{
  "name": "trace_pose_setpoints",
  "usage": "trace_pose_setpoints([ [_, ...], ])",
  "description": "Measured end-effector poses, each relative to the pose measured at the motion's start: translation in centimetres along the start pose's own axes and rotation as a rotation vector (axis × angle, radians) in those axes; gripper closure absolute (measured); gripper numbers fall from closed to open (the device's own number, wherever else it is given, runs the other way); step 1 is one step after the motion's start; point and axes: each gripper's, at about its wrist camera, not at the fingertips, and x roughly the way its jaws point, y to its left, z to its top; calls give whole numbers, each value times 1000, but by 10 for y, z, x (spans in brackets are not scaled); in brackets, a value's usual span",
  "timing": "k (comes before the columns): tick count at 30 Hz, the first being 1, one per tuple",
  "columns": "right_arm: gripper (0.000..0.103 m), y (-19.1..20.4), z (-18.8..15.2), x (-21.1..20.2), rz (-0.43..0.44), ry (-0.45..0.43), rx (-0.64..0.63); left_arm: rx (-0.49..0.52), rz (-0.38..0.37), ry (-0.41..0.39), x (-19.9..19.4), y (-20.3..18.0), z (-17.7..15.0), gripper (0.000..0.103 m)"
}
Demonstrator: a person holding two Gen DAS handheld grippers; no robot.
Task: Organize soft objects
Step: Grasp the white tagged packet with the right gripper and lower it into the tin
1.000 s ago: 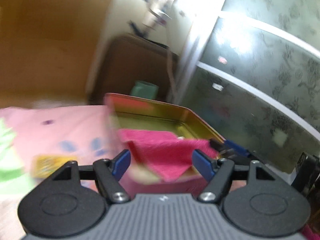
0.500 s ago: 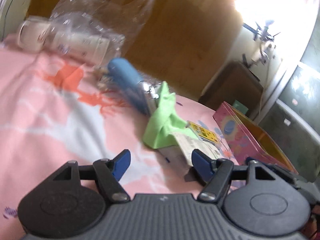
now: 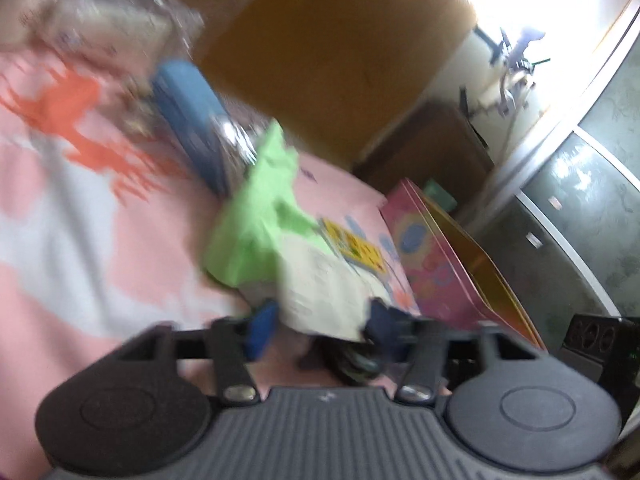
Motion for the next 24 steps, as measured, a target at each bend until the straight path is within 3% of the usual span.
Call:
trace_pose_setpoints([
  [2,58,8,-3,-10,-29,-26,-46,-14,-17,43,11,-4,-2,64],
  [9,62,5,-32,-68,-63,-91,-65,42,-96,72,-8,-31,-27,64],
  [16,61,-21,-61,-114,-141,-132,45,142,-147,172,6,-75,-53,63],
  [20,61,-31,-58,-131,-209,-209,34,191,-165,218,24,-101,-59,63],
  [24,61,-54,-37,-141,-249,-302,61,320,-188,183,37,-147,-38,62],
])
